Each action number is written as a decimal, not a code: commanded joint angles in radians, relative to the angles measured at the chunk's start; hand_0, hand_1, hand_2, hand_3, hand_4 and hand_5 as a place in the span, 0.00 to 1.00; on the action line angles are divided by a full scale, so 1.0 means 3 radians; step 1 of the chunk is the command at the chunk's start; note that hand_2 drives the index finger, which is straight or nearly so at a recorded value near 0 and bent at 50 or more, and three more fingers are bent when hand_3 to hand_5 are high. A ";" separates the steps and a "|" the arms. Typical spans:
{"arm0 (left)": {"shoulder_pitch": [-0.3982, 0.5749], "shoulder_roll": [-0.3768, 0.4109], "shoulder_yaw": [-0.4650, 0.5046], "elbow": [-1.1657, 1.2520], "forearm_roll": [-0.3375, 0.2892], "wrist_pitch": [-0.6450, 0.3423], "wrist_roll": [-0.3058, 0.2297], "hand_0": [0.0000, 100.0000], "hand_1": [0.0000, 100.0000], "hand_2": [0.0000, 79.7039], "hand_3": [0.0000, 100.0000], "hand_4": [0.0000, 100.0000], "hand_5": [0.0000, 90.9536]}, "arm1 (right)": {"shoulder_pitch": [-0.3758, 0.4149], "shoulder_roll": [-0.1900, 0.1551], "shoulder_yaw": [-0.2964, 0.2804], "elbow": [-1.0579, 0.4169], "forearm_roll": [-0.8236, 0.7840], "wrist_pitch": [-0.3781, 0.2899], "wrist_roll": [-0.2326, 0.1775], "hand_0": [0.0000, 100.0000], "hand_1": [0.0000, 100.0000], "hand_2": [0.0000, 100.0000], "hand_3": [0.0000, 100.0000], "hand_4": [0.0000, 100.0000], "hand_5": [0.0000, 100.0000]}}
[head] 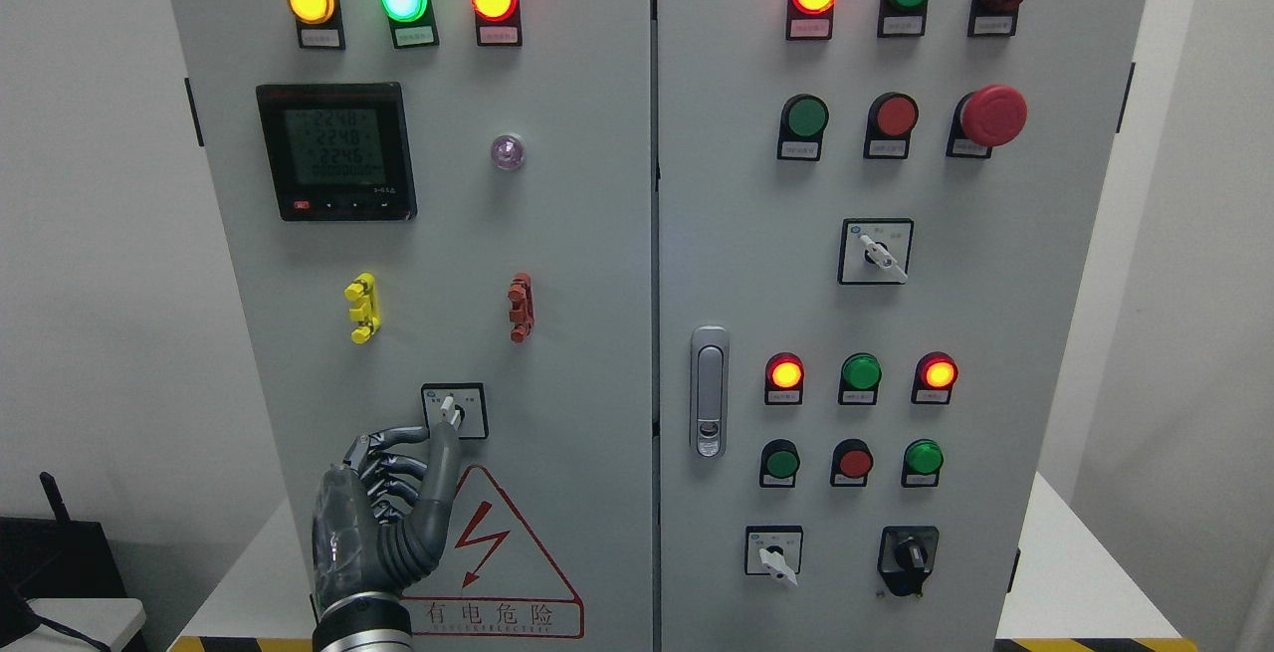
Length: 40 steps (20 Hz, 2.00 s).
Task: Turn on light switch 1
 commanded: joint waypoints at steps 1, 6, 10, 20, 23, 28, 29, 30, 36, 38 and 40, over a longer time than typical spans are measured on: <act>-0.0009 -0.0001 -0.0100 -0.0003 0.0004 0.0102 0.0005 0.27 0.37 0.51 0.70 0.81 0.95 | 0.0000 0.0000 0.0000 0.0000 -0.0056 0.0002 0.0002 0.12 0.39 0.00 0.00 0.00 0.00; -0.0045 -0.0001 -0.0125 0.0007 -0.0002 0.0142 0.0005 0.28 0.38 0.52 0.70 0.81 0.95 | 0.0000 0.0000 0.0000 0.0000 -0.0056 0.0002 0.0002 0.12 0.39 0.00 0.00 0.00 0.00; -0.0116 -0.0006 -0.0125 0.0007 -0.0007 0.0255 0.0010 0.28 0.38 0.52 0.70 0.81 0.95 | 0.0000 0.0000 0.0000 0.0000 -0.0056 0.0002 0.0002 0.12 0.39 0.00 0.00 0.00 0.00; -0.0162 -0.0011 -0.0125 0.0033 -0.0022 0.0393 0.0031 0.29 0.37 0.51 0.70 0.80 0.94 | 0.0000 0.0000 0.0000 0.0000 -0.0056 0.0002 0.0002 0.12 0.39 0.00 0.00 0.00 0.00; -0.0167 -0.0011 -0.0125 0.0033 -0.0022 0.0398 0.0031 0.29 0.36 0.51 0.70 0.80 0.94 | 0.0000 0.0000 0.0000 0.0000 -0.0061 0.0002 0.0002 0.12 0.39 0.00 0.00 0.00 0.00; -0.0173 -0.0011 -0.0125 0.0027 -0.0017 0.0465 0.0031 0.30 0.35 0.51 0.70 0.80 0.94 | 0.0000 0.0000 0.0000 0.0000 -0.0061 0.0002 0.0002 0.12 0.39 0.00 0.00 0.00 0.00; -0.0173 -0.0011 -0.0125 0.0027 -0.0017 0.0470 0.0031 0.30 0.35 0.51 0.70 0.80 0.94 | 0.0000 0.0000 0.0000 0.0000 -0.0056 0.0002 0.0002 0.12 0.39 0.00 0.00 0.00 0.00; -0.0178 -0.0011 -0.0125 0.0027 -0.0017 0.0470 0.0031 0.31 0.33 0.51 0.70 0.80 0.94 | 0.0000 0.0000 0.0000 0.0000 -0.0056 0.0002 0.0002 0.12 0.39 0.00 0.00 0.00 0.00; -0.0219 -0.0011 -0.0125 0.0027 -0.0017 0.0496 0.0031 0.33 0.31 0.51 0.70 0.80 0.94 | 0.0000 0.0000 0.0000 0.0000 -0.0056 0.0002 0.0002 0.12 0.39 0.00 0.00 0.00 0.00; -0.0224 -0.0011 -0.0125 0.0027 -0.0012 0.0521 0.0031 0.33 0.30 0.51 0.70 0.80 0.94 | 0.0000 0.0000 0.0000 0.0000 -0.0056 0.0002 0.0002 0.12 0.39 0.00 0.00 0.00 0.00; -0.0224 -0.0011 -0.0125 0.0027 -0.0012 0.0536 0.0031 0.33 0.30 0.51 0.70 0.80 0.94 | 0.0000 0.0000 0.0000 0.0000 -0.0061 0.0002 0.0002 0.12 0.39 0.00 0.00 0.00 0.00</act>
